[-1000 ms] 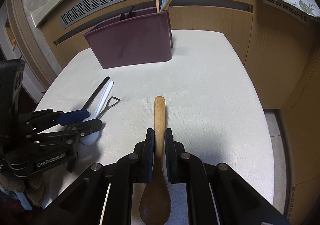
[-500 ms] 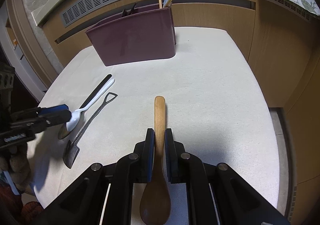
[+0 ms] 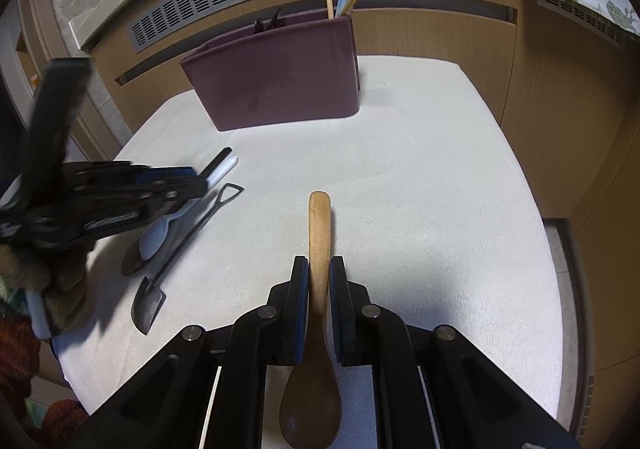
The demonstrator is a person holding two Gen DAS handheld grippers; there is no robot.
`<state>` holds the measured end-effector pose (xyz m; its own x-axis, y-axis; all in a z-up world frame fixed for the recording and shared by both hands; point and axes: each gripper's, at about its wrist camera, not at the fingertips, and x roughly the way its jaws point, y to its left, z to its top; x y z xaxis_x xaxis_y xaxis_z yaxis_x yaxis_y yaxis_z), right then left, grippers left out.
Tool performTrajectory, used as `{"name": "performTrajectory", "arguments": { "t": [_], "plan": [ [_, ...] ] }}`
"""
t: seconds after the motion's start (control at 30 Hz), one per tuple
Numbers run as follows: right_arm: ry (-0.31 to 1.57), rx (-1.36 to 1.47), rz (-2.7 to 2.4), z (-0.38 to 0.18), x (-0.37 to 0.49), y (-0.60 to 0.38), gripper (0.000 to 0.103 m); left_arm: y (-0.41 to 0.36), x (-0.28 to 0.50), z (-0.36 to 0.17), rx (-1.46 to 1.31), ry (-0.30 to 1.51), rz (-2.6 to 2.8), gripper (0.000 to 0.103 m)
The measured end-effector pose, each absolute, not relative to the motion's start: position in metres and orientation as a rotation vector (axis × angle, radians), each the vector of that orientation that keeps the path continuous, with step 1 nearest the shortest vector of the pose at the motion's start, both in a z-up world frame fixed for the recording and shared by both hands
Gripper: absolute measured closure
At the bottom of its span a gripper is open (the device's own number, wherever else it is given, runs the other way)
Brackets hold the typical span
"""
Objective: Organize utensils
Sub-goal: 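Grasp the white plastic spoon with the left tool while the right tool holds the wooden spoon, then lift the white spoon and wooden spoon over the purple caddy with both tools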
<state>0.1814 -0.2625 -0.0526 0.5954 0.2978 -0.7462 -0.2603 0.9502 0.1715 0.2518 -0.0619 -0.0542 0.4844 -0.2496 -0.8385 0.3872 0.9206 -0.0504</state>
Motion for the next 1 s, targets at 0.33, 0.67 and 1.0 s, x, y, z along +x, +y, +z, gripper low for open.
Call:
{"name": "performTrajectory", "arguments": {
  "t": [0.33, 0.67, 1.0],
  "plan": [
    [0.849, 0.034, 0.337, -0.043, 0.185, -0.256, 0.094, -0.08, 0.273, -0.055, 0.261, 1.003, -0.393, 0.084],
    [0.868, 0.07, 0.344, -0.048, 0.191, -0.259, 0.094, -0.079, 0.274, -0.058, 0.216, 1.014, -0.454, 0.085],
    [0.872, 0.072, 0.316, -0.049, 0.194, -0.265, 0.094, -0.057, 0.231, -0.017, 0.005, 0.873, -0.464, 0.092]
  ]
}}
